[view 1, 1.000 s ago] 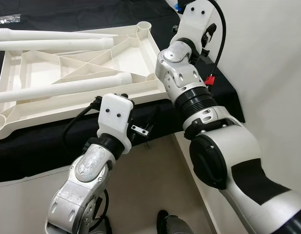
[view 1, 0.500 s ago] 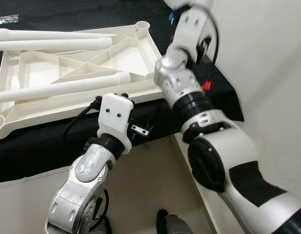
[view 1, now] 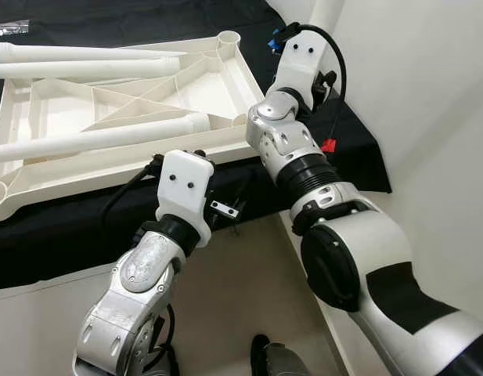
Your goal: Building children table
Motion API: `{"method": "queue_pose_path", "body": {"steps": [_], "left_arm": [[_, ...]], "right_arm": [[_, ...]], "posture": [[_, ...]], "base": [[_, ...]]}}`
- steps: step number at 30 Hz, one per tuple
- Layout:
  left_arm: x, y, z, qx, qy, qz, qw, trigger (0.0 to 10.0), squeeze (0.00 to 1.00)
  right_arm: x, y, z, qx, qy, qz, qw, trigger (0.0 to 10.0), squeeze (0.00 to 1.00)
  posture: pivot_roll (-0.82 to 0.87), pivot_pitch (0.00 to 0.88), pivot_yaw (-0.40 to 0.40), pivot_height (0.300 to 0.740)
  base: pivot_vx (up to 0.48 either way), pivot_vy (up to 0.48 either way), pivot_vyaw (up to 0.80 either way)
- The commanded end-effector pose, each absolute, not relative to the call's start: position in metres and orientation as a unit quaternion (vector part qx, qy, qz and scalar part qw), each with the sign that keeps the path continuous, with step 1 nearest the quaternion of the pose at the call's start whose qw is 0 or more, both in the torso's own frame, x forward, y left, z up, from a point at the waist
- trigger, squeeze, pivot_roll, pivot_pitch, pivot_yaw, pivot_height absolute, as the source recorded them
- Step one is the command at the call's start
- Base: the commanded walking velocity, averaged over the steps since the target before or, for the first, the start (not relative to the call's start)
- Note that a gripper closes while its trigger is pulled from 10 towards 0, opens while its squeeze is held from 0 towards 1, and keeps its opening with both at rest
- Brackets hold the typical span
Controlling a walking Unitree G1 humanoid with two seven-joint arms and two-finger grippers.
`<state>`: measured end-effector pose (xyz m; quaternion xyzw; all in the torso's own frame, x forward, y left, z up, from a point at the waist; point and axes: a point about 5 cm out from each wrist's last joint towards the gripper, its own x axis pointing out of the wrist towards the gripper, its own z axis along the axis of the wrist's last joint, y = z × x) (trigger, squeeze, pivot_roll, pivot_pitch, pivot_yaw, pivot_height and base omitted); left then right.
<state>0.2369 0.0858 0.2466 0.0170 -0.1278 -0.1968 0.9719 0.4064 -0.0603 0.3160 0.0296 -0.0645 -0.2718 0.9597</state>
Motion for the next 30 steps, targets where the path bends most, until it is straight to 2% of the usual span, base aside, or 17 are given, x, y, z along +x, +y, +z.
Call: {"method": "queue_pose_path", "body": {"steps": [1,2,3,4,6,7,8,9,18,19,20,21,30], "left_arm": [[0.2356,0.0845,0.244,0.015,-0.125,-0.199,0.972,10.0,0.0],[0.2357,0.0844,0.244,0.015,-0.125,-0.199,0.972,10.0,0.0],[0.2358,0.0844,0.2441,0.015,-0.125,-0.199,0.972,10.0,0.0],[0.2358,0.0844,0.2442,0.015,-0.125,-0.199,0.972,10.0,0.0],[0.2359,0.0844,0.2443,0.015,-0.126,-0.199,0.972,10.0,0.0],[0.2359,0.0844,0.2443,0.015,-0.126,-0.199,0.972,10.0,0.0],[0.2359,0.0844,0.2443,0.015,-0.126,-0.199,0.972,10.0,0.0],[0.2359,0.0844,0.2443,0.015,-0.125,-0.199,0.972,10.0,0.0],[0.236,0.0846,0.2444,0.015,-0.126,-0.198,0.972,10.0,0.0],[0.2361,0.0846,0.2445,0.015,-0.126,-0.198,0.972,10.0,0.0],[0.2361,0.0846,0.2445,0.015,-0.126,-0.198,0.972,10.0,0.0],[0.2361,0.0846,0.2445,0.015,-0.126,-0.198,0.972,10.0,0.0],[0.2361,0.0846,0.2447,0.016,-0.127,-0.198,0.972,10.0,0.0]], "right_arm": [[0.4051,-0.058,0.3219,0.048,-0.071,-0.272,0.959,10.0,0.0],[0.405,-0.0572,0.3218,0.05,-0.072,-0.269,0.959,10.0,0.17],[0.405,-0.0568,0.3217,0.05,-0.072,-0.268,0.959,10.0,0.17],[0.405,-0.0564,0.3215,0.05,-0.072,-0.267,0.96,10.0,0.45],[0.405,-0.0563,0.3214,0.05,-0.072,-0.266,0.96,10.0,0.45],[0.4051,-0.056,0.3212,0.049,-0.072,-0.265,0.96,10.0,0.57],[0.4051,-0.056,0.3212,0.049,-0.072,-0.265,0.96,10.0,0.57],[0.405,-0.0557,0.3212,0.048,-0.072,-0.265,0.96,10.0,0.0],[0.4051,-0.0553,0.3212,0.049,-0.072,-0.264,0.961,10.0,0.0],[0.4051,-0.0555,0.3209,0.052,-0.072,-0.264,0.961,10.0,0.07],[0.4051,-0.0555,0.3209,0.052,-0.072,-0.264,0.961,10.0,0.07],[0.4052,-0.0557,0.3206,0.054,-0.071,-0.264,0.96,10.0,1.0],[0.4048,-0.056,0.3207,0.064,-0.072,-0.264,0.96,10.0,1.0]], "posture": [[0.06,0.29,-0.108,0.74],[0.06,0.29,-0.108,0.74],[0.06,0.29,-0.108,0.74],[0.06,0.29,-0.108,0.74],[0.06,0.29,-0.108,0.74],[0.06,0.29,-0.108,0.74],[0.06,0.29,-0.108,0.74],[0.06,0.29,-0.108,0.74],[0.06,0.29,-0.109,0.74],[0.06,0.29,-0.109,0.74],[0.06,0.29,-0.109,0.74],[0.06,0.29,-0.109,0.74],[0.06,0.289,-0.109,0.74]], "base": [[0.0,0.0,0.0],[0.0,0.0,0.0],[0.0,0.0,0.0],[0.0,0.0,0.0],[0.0,0.0,0.0],[0.0,0.0,0.0],[0.0,0.0,0.0],[0.0,0.0,0.0],[0.0,0.0,0.0],[0.0,0.0,0.0],[0.0,0.0,0.0],[0.0,0.0,0.0],[0.0,0.0,0.0]]}}
